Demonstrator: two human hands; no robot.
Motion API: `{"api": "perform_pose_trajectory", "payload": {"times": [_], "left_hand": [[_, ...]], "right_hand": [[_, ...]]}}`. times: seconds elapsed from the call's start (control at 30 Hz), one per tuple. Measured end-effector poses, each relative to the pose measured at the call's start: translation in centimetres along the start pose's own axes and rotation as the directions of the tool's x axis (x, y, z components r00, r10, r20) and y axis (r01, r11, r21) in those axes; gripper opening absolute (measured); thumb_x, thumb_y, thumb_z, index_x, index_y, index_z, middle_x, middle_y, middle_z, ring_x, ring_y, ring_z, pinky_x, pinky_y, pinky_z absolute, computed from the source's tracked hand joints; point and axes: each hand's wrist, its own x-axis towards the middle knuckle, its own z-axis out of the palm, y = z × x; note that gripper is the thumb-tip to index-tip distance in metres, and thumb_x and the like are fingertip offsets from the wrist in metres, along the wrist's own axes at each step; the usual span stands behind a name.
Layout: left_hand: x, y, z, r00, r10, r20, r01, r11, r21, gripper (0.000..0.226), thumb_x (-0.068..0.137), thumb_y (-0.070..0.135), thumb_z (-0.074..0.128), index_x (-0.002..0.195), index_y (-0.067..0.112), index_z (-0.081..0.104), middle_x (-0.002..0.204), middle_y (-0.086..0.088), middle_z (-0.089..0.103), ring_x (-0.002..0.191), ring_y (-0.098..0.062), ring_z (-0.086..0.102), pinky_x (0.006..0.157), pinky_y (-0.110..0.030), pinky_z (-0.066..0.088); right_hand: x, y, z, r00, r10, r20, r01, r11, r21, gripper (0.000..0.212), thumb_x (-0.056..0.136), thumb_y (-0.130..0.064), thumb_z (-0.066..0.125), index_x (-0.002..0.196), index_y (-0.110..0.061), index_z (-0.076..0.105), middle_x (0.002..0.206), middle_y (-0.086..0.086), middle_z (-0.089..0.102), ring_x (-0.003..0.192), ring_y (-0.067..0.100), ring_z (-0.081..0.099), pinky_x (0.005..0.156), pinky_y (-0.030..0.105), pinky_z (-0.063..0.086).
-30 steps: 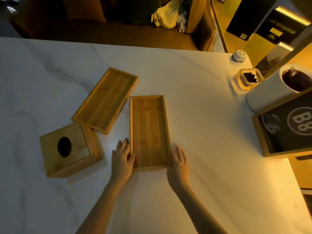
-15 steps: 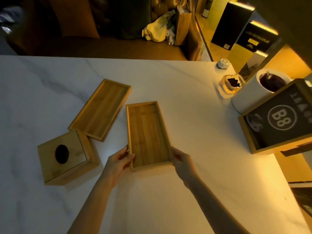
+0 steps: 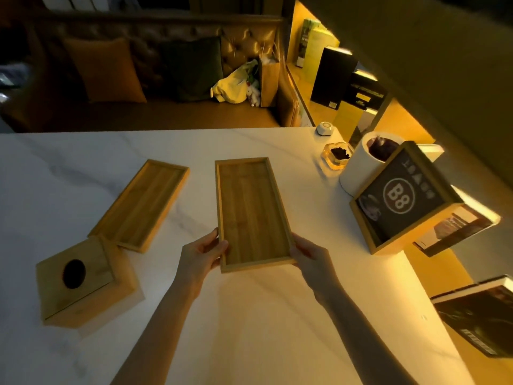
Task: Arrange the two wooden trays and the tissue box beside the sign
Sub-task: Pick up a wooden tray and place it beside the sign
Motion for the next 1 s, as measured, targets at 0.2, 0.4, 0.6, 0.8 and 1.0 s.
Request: {"api": "perform_pose_trajectory", "payload": {"times": [0.2,0.4,0.6,0.8,1.0], "left_hand": [[0.5,0.4,5.1,0.999,0.007,0.050,-0.009,0.999,0.045,0.033,0.083,0.011,0.056,0.116,0.011,0.056,0.101,-0.002,0.066,0.096,-0.021,0.063,0.088,-0.042,0.050],[1.5,-0.8,10.4,0.996,-0.014,0.091,0.004,0.994,0.111,0.035,0.083,0.011,0.057,0.118,0.010,0.055,0.101,-0.003,0.066,0.099,-0.024,0.062,0.093,-0.044,0.049],[3.5,-2.2,14.4,0.992,-0.079,0.103,0.064,0.987,0.149,0.044,0.082,0.012,0.060,0.124,0.006,0.048,0.117,-0.013,0.061,0.110,-0.031,0.057,0.098,-0.050,0.045],[5.0,-3.0,17.5,0.990,-0.086,0.108,0.060,0.973,0.221,0.038,0.083,0.010,0.058,0.120,0.006,0.053,0.095,0.005,0.061,0.104,-0.028,0.058,0.093,-0.046,0.049],[6.2,-3.0,18.9,0.992,-0.091,0.089,0.066,0.966,0.252,0.042,0.083,0.008,0.058,0.123,0.005,0.049,0.104,0.001,0.058,0.102,-0.025,0.058,0.092,-0.042,0.049]], "right_hand": [[-0.2,0.3,-4.5,0.993,-0.007,-0.117,0.006,1.000,-0.008,0.028,0.094,-0.012,0.044,0.117,-0.014,0.059,0.094,-0.009,0.063,0.094,0.013,0.058,0.089,0.035,0.048],[0.2,1.1,-8.9,0.981,0.000,-0.192,-0.013,0.998,-0.061,0.030,0.095,-0.008,0.039,0.117,-0.013,0.059,0.085,-0.011,0.061,0.084,0.007,0.057,0.085,0.034,0.047],[1.6,2.8,-12.3,0.957,0.061,-0.284,-0.089,0.992,-0.089,0.030,0.095,-0.006,0.039,0.119,-0.009,0.057,0.083,-0.015,0.053,0.084,0.011,0.053,0.081,0.033,0.042],[3.3,4.4,-14.6,0.940,0.123,-0.318,-0.160,0.983,-0.092,0.031,0.095,-0.008,0.040,0.123,-0.010,0.053,0.087,-0.015,0.049,0.098,0.019,0.046,0.079,0.033,0.039],[5.3,5.7,-15.5,0.918,0.184,-0.351,-0.230,0.969,-0.094,0.032,0.094,-0.009,0.043,0.124,-0.010,0.053,0.107,0.002,0.051,0.098,0.019,0.046,0.083,0.032,0.040]]}}
